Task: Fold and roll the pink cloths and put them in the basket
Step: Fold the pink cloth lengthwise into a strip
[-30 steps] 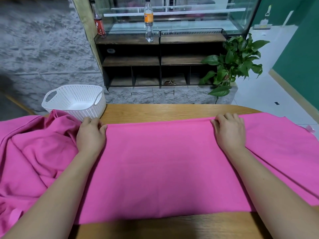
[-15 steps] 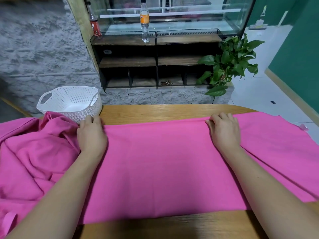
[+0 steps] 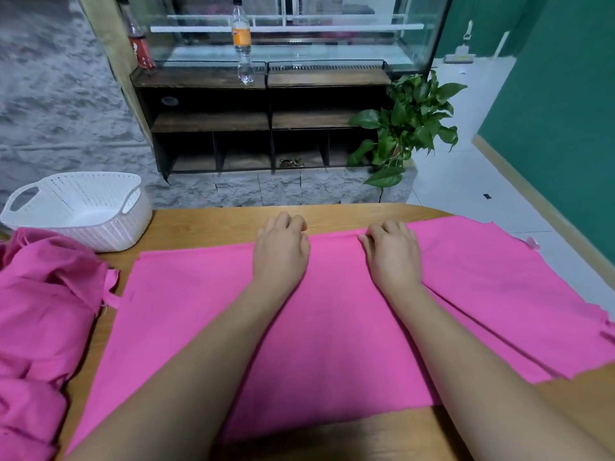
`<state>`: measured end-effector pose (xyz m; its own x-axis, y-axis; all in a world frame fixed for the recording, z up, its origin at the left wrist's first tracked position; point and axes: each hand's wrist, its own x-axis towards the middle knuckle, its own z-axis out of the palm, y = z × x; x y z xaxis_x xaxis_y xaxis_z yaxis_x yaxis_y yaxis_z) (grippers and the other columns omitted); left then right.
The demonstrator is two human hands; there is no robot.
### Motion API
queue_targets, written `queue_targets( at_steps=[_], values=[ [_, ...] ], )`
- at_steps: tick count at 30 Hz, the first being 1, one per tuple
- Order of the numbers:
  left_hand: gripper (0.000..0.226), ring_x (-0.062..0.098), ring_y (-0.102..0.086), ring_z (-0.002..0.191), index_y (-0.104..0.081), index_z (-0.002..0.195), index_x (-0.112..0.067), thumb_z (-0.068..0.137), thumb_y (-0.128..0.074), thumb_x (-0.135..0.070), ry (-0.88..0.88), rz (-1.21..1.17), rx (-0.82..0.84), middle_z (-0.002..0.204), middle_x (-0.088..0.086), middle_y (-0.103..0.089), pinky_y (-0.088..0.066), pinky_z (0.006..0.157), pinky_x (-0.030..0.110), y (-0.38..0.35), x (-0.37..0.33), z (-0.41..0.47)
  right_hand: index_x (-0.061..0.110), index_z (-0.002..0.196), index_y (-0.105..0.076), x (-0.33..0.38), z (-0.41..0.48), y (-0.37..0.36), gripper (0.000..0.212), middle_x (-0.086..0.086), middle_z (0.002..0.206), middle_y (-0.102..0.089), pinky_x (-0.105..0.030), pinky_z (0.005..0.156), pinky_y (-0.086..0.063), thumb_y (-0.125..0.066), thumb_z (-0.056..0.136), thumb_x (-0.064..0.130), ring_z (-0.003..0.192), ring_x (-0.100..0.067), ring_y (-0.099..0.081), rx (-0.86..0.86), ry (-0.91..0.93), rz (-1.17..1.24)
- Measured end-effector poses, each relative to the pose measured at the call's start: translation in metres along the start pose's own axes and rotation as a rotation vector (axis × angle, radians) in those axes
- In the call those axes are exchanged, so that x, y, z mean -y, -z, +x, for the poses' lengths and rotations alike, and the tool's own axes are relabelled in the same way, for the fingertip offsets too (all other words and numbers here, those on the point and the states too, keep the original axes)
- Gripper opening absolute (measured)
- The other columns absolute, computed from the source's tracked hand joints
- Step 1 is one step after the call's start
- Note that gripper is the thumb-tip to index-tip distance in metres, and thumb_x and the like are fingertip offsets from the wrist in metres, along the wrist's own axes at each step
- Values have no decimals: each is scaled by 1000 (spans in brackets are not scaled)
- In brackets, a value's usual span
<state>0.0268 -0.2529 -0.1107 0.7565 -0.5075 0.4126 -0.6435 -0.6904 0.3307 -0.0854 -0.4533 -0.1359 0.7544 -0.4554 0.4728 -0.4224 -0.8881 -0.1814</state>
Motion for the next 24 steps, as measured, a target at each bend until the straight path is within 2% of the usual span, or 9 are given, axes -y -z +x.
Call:
queue_targets(
  at_steps=[4,13,24],
  values=[
    [11,24,-52,99,-63,105,-20,96,-58,-24,-54,-35,32,102,0,-58,-43,85,41,-20,-21,-5,14,90,-67,0,-2,1,27,-7,90,-60,-44,79,-42,-62,101,38,88,-32,-52,-11,-9,3],
    [4,22,-51,93,-62,100,-17,96,-61,-19,-135,-103,31,97,-2,-56,-44,82,40,-12,-6,-28,14,94,-66,14,-26,16,21,-9,93,-61,-46,81,-43,-63,99,34,90,-34,-53,0,-83,-8],
    [7,26,-54,97,-63,100,-20,94,-66,-18,-205,-124,81,98,-2,-56,-49,83,45,1,5,-53,16,98,-66,31,-71,41,12,-8,97,-61,-46,81,-45,-66,92,25,91,-33,-55,37,-156,-4]
  ],
)
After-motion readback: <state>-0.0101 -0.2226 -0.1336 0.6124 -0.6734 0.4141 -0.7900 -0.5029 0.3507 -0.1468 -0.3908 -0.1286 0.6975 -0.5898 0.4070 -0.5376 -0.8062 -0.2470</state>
